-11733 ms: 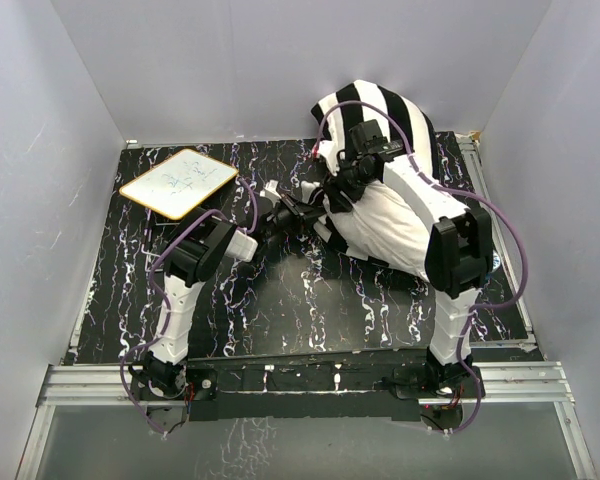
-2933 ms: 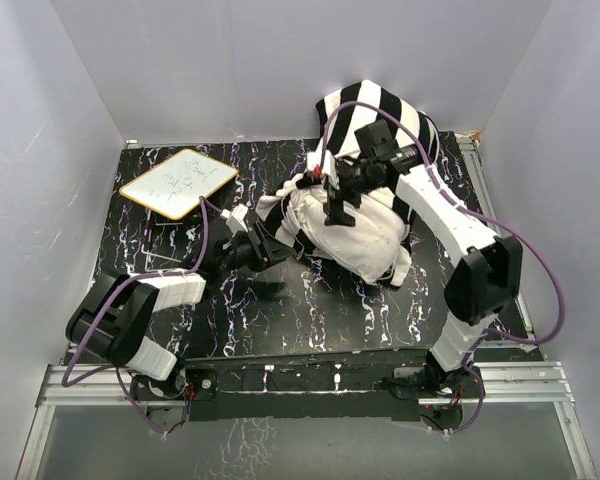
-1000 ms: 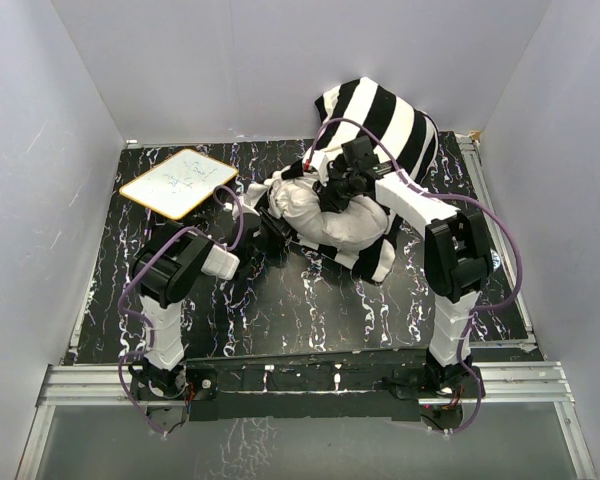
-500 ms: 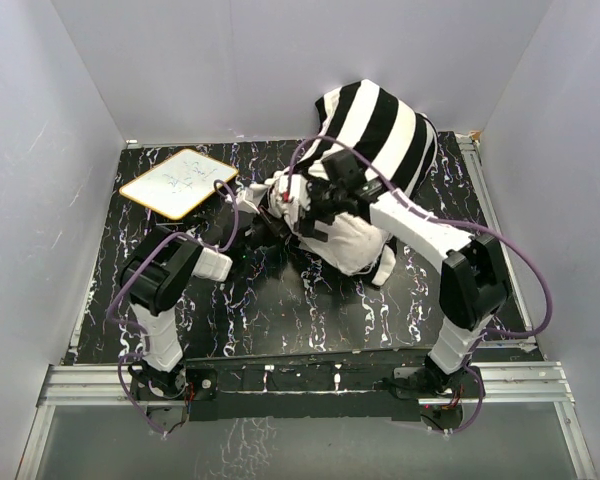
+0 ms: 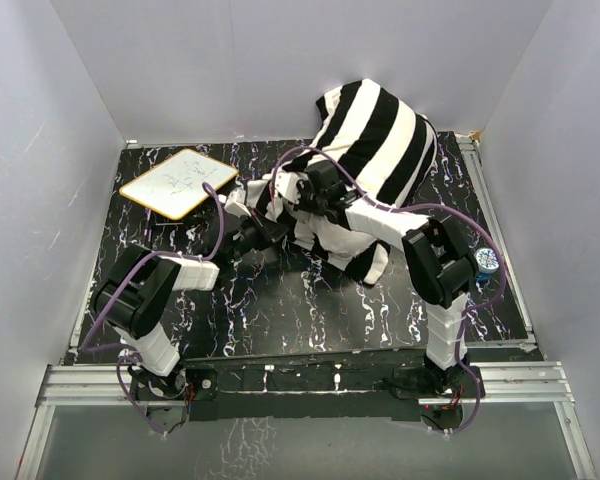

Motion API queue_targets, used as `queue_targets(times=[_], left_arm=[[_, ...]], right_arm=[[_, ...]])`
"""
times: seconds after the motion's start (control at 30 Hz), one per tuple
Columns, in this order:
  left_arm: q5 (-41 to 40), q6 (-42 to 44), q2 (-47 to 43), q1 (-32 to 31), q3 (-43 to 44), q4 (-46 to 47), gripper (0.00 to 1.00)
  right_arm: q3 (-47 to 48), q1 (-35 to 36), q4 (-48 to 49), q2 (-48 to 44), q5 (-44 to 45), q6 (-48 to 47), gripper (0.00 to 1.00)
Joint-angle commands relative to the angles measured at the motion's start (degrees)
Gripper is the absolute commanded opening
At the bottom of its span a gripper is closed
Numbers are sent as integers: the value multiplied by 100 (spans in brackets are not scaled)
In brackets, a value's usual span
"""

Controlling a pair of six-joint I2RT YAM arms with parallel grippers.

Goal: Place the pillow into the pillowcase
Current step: Stuff the pillow into the pillowcase.

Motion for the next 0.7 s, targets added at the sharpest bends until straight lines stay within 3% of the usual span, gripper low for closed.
queue_targets(times=[0.0, 0.2, 0.3, 0.47, 0.57, 0.6, 0.67], left_arm=[[671, -42, -728, 31, -61, 417, 0], [1060, -207, -795, 164, 63, 503, 0], [1138, -197, -765, 303, 76, 516, 0], [1483, -741, -405, 605, -34, 1334, 0], [1475, -646, -423, 657, -84, 1005, 0], [1302, -567, -491, 671, -161, 740, 6], [741, -425, -649, 709, -325, 208, 35]], right_arm=[[744, -686, 1429, 514, 1393, -449, 8], [730, -652, 1258, 1183, 955, -471, 8], [1016, -716, 281, 1526, 269, -216, 8], [1869, -752, -1243, 2255, -352, 25, 9], [2149, -858, -1613, 2424, -713, 278, 10], [2159, -918, -1649, 2386, -947, 357, 10], [2185, -1036, -1765, 2294, -1406, 468, 11]])
